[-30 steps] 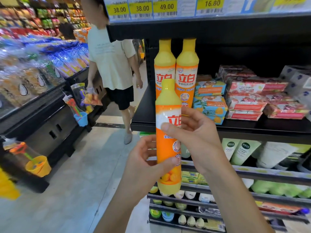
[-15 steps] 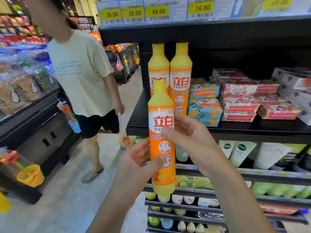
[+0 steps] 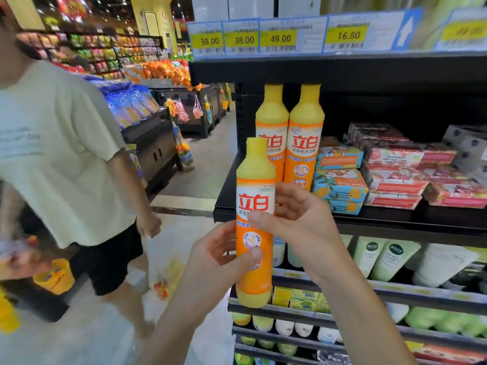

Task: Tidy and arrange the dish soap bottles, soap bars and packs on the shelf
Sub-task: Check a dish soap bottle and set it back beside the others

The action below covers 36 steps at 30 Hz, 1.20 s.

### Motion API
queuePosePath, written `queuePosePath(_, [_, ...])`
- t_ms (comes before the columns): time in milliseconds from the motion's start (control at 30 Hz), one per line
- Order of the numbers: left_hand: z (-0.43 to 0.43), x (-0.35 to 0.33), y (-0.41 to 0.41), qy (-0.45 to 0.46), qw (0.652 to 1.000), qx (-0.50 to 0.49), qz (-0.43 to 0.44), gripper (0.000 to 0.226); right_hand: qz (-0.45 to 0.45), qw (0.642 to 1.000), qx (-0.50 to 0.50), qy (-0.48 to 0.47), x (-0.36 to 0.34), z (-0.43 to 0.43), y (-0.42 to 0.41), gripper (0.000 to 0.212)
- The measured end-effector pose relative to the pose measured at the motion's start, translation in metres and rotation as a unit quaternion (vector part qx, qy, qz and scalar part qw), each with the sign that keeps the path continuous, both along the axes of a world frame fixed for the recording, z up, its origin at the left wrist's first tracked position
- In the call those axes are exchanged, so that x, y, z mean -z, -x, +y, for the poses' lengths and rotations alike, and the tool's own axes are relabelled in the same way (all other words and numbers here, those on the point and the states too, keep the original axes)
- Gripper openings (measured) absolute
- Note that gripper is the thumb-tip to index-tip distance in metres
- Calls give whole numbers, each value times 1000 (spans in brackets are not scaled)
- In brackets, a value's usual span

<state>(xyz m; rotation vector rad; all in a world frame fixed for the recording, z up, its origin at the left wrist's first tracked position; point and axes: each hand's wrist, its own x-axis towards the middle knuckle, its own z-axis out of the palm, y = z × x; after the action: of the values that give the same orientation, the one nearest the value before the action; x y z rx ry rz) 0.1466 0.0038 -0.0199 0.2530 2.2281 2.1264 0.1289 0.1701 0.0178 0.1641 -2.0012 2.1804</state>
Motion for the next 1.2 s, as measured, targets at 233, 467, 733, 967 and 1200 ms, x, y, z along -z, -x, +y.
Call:
queuePosePath(233, [-9, -4, 12, 15, 999, -42, -8, 40, 27, 996, -20, -78, 7, 0, 6, 40])
queuePosePath(467, [-29, -19, 33, 48, 996, -76, -27, 41, 87, 868, 148, -466, 43, 27, 15, 46])
queuePosePath(733, [-34, -50, 84, 81, 994, -61, -37, 46, 131, 786, 227, -559, 72, 34, 34, 46])
queuePosePath(967, [-25, -66, 129, 69, 996, -56, -23, 46, 157, 761, 265, -571, 91, 38, 44, 43])
queuePosePath(1200, [-11, -63, 162, 67, 996, -65, 10, 53, 186, 761, 295, -547, 99, 39, 50, 32])
